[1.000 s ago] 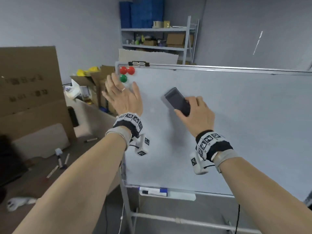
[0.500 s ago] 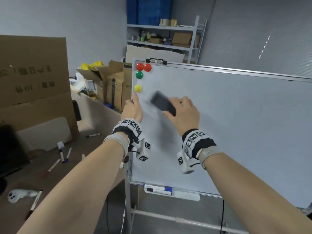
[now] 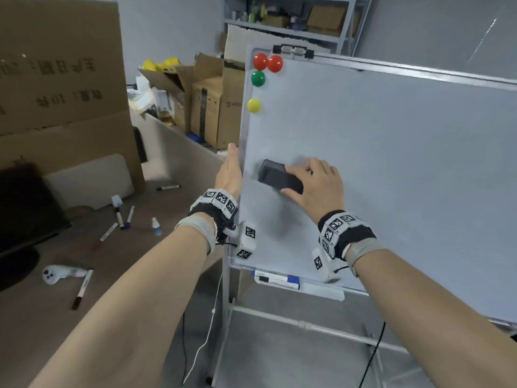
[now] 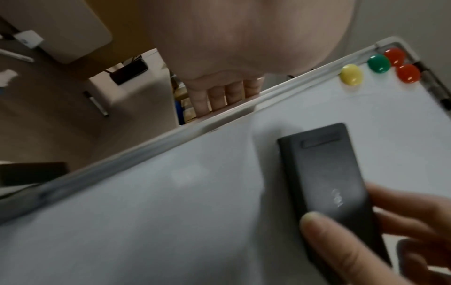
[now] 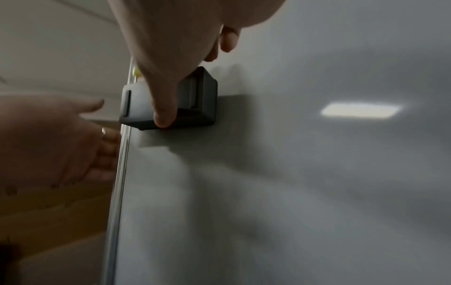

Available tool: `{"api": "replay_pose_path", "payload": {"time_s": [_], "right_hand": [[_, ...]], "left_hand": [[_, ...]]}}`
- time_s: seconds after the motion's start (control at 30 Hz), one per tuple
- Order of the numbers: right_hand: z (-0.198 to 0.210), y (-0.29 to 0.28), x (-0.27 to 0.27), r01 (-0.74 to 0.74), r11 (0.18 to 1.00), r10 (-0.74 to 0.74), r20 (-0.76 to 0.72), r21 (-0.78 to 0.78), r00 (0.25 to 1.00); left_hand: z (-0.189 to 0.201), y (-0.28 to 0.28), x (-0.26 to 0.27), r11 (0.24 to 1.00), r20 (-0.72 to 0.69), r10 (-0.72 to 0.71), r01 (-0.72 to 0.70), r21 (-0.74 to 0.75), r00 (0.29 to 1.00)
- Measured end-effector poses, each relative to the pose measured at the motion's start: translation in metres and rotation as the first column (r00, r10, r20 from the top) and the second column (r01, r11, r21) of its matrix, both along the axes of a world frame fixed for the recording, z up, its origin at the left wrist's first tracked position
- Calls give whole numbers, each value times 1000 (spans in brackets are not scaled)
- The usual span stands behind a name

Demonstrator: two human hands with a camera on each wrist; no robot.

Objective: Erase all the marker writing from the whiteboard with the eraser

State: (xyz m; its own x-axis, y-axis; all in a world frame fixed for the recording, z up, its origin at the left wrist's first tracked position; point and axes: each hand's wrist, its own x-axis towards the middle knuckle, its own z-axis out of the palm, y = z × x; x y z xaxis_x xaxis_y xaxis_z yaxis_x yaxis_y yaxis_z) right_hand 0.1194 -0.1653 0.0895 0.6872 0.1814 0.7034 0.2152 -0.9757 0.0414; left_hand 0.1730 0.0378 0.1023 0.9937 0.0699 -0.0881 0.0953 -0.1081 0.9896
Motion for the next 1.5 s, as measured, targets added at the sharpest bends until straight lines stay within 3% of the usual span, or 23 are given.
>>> {"api": "replay_pose_path", "payload": {"time_s": [0.23, 0.43, 0.57, 0.7, 0.83, 1.0, 1.07, 1.2, 1.4, 1.5], "right_hand": [[-99, -16, -31, -28, 990, -6, -240, -138, 971], [-110, -33, -46, -32, 986, 17, -91, -166, 996], [-100, -39, -53, -88, 990, 82, -55, -111, 995], [-113, -58, -75, -147, 987, 131, -201, -69, 971], [-151, -94, -107, -56, 996, 21, -426, -69, 904], [-172, -117, -133, 74, 993, -113, -610, -88, 784], [-178, -120, -136, 136, 987, -155, -670, -81, 726], [-191, -124, -139, 164, 979, -199, -727, -120, 658], [-197, -116, -135, 170, 983, -166, -741, -71, 651], [-204, -119, -133, 178, 983, -156, -710, -44, 687]], "left_hand": [[-66, -1, -8, 994, -55, 2, -9, -113, 998], [-104, -9, -23, 992, -95, 103, -109, -56, 990], [-113, -11, -38, 980, -14, 188, -187, 65, 982], [-135, -20, -57, 903, 6, 369, -360, 235, 929], [-157, -34, -92, 843, -87, 482, -434, 318, 872], [-202, -48, -119, 943, -315, 332, -309, 124, 889], [-218, -51, -131, 962, -446, 250, -272, 15, 860], [-228, -61, -152, 953, -573, 181, -288, -99, 799], [-231, -68, -163, 943, -623, 143, -297, -151, 769], [-232, -74, -164, 942, -611, 148, -300, -153, 778]]}}
